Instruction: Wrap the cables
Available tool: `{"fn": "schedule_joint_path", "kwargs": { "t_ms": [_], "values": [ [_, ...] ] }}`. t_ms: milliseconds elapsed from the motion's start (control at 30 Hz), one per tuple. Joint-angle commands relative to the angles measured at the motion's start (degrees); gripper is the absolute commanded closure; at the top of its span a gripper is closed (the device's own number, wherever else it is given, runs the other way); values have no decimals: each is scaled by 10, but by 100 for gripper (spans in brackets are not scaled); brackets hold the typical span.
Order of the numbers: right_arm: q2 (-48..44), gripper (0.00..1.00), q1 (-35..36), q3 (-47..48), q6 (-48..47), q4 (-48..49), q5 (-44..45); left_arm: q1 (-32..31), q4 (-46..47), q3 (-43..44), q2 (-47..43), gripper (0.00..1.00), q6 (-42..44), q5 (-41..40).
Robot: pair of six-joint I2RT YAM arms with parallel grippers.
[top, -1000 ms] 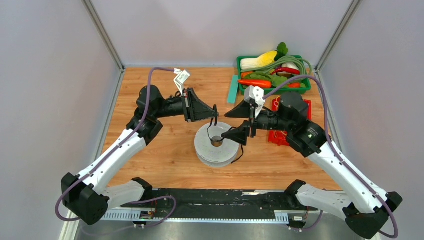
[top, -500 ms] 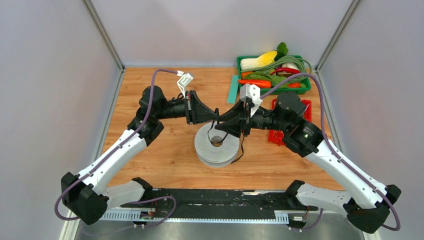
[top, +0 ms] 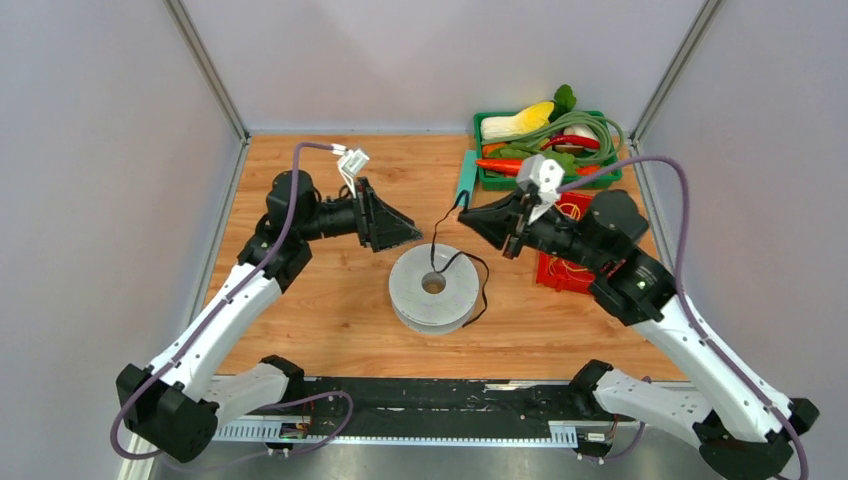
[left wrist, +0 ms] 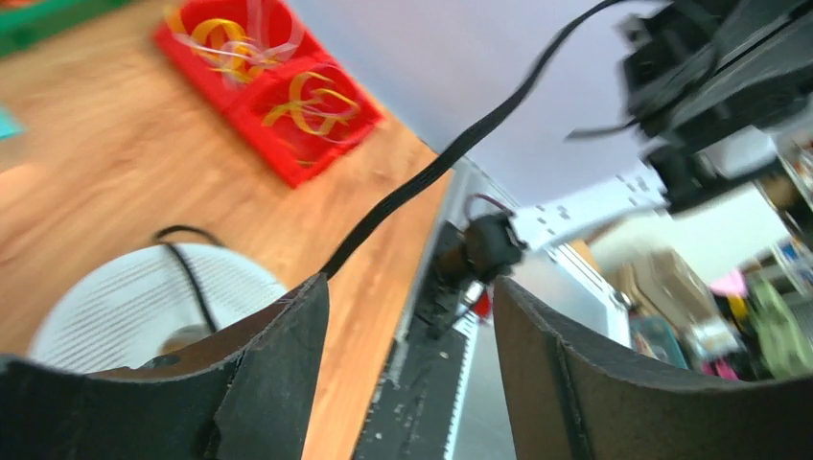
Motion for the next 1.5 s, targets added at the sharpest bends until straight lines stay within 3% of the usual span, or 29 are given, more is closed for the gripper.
{"fn": "schedule_joint_path", "kwargs": {
  "t_ms": [0, 100, 167, 333, 533, 700, 800, 867, 933, 1033, 1133, 1267, 1467],
  "values": [
    [-64, 100, -54, -9, -11, -5, 96, 81, -56, -14, -36, 28, 75, -21],
    [-72, 100, -103, 0, 14, -49, 71, 95, -101, 16, -49, 28, 198, -9],
    [-73, 100, -115, -5, 62, -61, 39, 85, -78, 23, -68, 28, 250, -11],
    [-73, 100, -116, -44, 133, -7, 63, 15, -150, 96, -49, 36, 342, -26],
    [-57, 100, -108, -86, 212, 92, -29, -73, -64, 89, -44, 44, 338, -51],
    [-66, 100, -54, -106, 104, 79, -41, -79, -46, 132, -1, 51, 287, -50],
    [-86, 100, -31, -125, 41, 75, -18, -80, -56, 135, 6, 48, 259, -67],
    [-92, 100, -31, -122, 31, 58, 10, -75, -144, 147, 14, 35, 293, -118],
    [-101, 100, -31, -116, 21, 30, 72, -36, -216, 148, 33, 29, 302, -114],
    [-128, 100, -45, -116, -10, 18, 181, 48, -197, 77, 46, 28, 257, -90],
    [-148, 100, -79, -103, -29, 3, 251, 106, -209, 35, 91, 27, 275, -90],
    [-154, 100, -133, -82, -76, -26, 338, 120, -231, 22, 171, 27, 306, -68],
    [-139, 100, -255, -77, -82, -47, 345, 120, -175, -1, 264, 26, 268, -69]
  ]
}}
